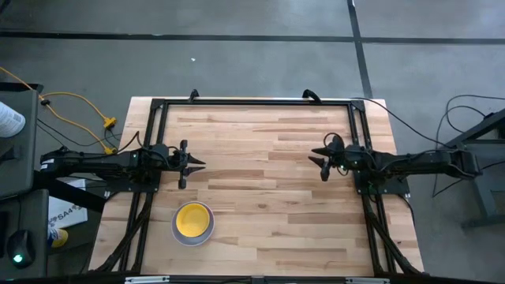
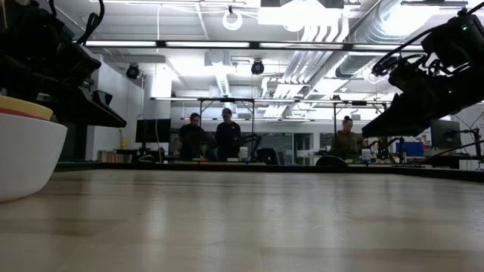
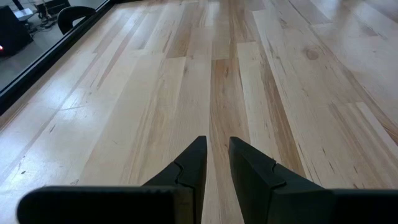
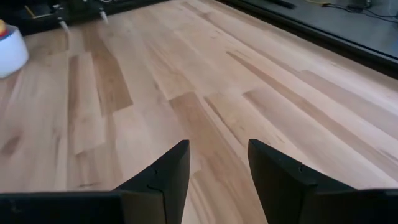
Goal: Nest bowls inside each other
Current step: Return to Home Position
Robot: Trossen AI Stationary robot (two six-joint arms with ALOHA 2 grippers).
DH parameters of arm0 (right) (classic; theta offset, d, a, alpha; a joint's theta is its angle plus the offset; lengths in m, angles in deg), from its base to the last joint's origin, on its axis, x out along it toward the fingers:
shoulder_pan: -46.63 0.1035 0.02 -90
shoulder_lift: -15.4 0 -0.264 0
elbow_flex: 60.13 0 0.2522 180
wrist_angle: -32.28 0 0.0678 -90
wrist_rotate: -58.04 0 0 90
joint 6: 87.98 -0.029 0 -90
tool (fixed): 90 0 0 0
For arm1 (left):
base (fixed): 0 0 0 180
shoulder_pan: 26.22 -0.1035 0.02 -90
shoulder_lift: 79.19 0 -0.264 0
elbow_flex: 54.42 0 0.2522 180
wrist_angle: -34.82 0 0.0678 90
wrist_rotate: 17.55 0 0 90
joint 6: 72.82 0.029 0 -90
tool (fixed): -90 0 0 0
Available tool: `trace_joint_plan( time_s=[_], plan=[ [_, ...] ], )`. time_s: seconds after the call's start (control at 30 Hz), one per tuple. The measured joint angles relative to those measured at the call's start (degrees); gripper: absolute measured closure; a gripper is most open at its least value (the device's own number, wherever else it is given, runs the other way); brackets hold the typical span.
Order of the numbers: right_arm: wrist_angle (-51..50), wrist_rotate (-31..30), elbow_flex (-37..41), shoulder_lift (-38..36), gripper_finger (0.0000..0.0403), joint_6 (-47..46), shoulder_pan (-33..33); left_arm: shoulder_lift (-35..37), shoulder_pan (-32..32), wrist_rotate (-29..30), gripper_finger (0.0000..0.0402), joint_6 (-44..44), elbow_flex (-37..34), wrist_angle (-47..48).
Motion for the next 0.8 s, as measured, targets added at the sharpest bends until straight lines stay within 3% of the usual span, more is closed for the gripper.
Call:
trace_joint_plan(
  time_s=[0.37,0.8],
  plan=[
    [-2.8,2.3,0.0,-6.0,0.0247,1.4,1.1,0.0,0.0,0.0,0.0333,0.0,0.0,0.0],
    [-8.9,14.5,0.0,-14.4,0.0247,0.8,1.1,0.0,0.0,0.0,0.0333,0.0,0.0,0.0]
  ],
)
